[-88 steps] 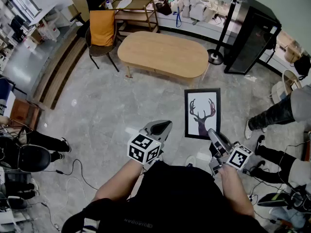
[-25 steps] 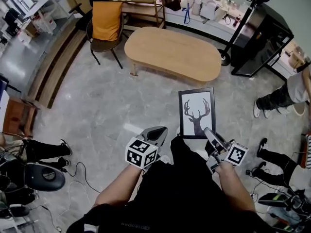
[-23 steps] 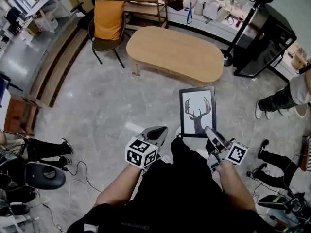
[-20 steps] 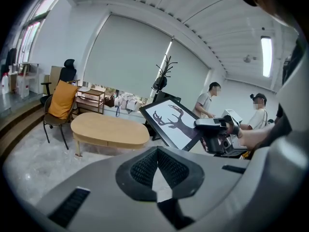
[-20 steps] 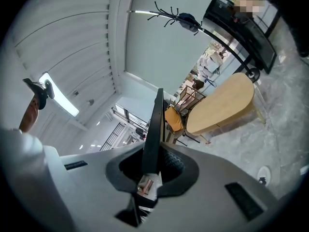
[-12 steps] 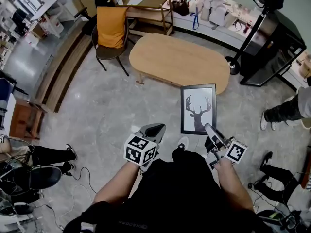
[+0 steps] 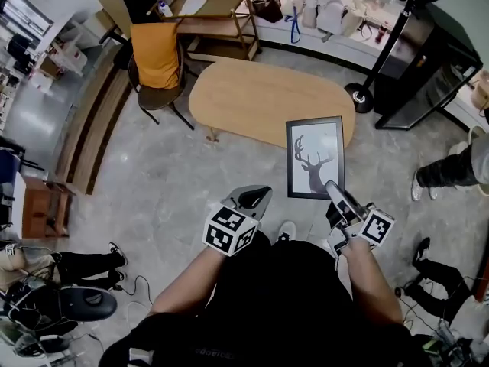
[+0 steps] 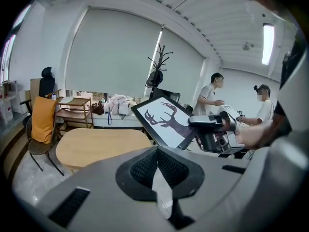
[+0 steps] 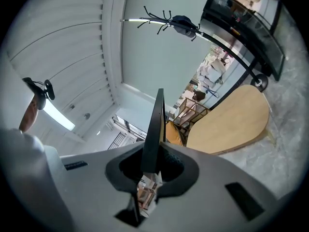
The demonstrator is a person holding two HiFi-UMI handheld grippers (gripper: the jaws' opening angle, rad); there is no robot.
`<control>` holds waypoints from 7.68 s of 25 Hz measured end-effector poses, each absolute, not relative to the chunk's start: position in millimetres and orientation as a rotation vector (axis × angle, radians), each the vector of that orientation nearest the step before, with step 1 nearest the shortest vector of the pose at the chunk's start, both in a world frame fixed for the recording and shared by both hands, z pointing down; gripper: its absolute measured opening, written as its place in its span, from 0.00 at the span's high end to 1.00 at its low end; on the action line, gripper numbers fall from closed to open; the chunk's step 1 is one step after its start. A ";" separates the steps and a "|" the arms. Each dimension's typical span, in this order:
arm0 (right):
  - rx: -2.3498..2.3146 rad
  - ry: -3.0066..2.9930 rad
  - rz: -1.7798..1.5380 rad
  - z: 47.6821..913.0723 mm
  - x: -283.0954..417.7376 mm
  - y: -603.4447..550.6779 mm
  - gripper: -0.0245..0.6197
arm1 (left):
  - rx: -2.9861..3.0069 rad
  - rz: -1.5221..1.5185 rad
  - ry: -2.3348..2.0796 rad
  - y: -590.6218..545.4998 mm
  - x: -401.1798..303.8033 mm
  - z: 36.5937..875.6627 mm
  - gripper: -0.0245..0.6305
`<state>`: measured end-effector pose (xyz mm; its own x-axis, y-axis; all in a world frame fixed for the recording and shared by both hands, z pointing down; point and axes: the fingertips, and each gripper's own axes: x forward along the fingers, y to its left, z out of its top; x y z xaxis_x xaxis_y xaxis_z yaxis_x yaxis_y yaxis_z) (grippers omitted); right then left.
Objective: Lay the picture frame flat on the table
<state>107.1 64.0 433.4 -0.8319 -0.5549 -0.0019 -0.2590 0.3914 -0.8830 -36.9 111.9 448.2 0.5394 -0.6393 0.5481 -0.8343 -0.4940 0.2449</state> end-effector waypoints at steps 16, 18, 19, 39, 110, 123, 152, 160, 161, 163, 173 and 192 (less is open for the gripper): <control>-0.893 2.278 -1.416 452.7 92.0 -58.9 0.91 | 2.360 0.592 -0.999 -30.6 -53.7 474.1 0.96; -0.908 2.276 -1.397 449.7 83.8 -83.3 0.91 | 2.382 0.591 -0.971 -64.2 -61.2 472.7 0.96; -0.919 2.278 -1.382 447.7 79.8 -95.5 0.91 | 2.393 0.588 -0.959 -81.4 -65.3 471.6 0.96; -1.213 2.109 -1.371 472.9 7.7 -222.1 0.91 | 2.431 0.643 -0.724 -244.0 -144.3 500.8 0.96; -1.798 2.527 -2.184 943.5 32.4 -304.0 0.44 | 1.948 0.787 -0.904 -266.4 -148.7 681.1 0.96; -1.541 2.545 -1.899 820.7 -11.2 -311.4 0.45 | 2.098 0.764 -0.825 -276.5 -148.2 638.2 0.96; -1.361 2.648 -1.047 434.5 -0.7 -245.4 0.96 | 2.499 0.492 -0.793 -268.9 -103.0 447.5 0.96; -1.295 2.731 -0.872 390.4 56.9 -231.9 0.96 | 2.477 0.365 -0.948 -249.5 -61.9 408.7 0.96; -1.291 2.737 -0.846 386.3 65.2 -228.9 0.96 | 2.480 0.359 -0.949 -243.7 -51.9 406.8 0.96; -1.297 2.751 -0.804 380.5 80.1 -220.7 0.96 | 2.487 0.347 -0.947 -230.2 -32.6 403.0 0.96; -1.191 2.805 -0.808 386.1 126.7 -164.1 0.96 | 2.444 0.355 -1.032 -161.1 18.3 404.2 0.96; -1.233 2.825 -0.715 384.1 103.2 -127.2 0.96 | 2.530 0.450 -0.987 -137.3 10.5 388.0 0.96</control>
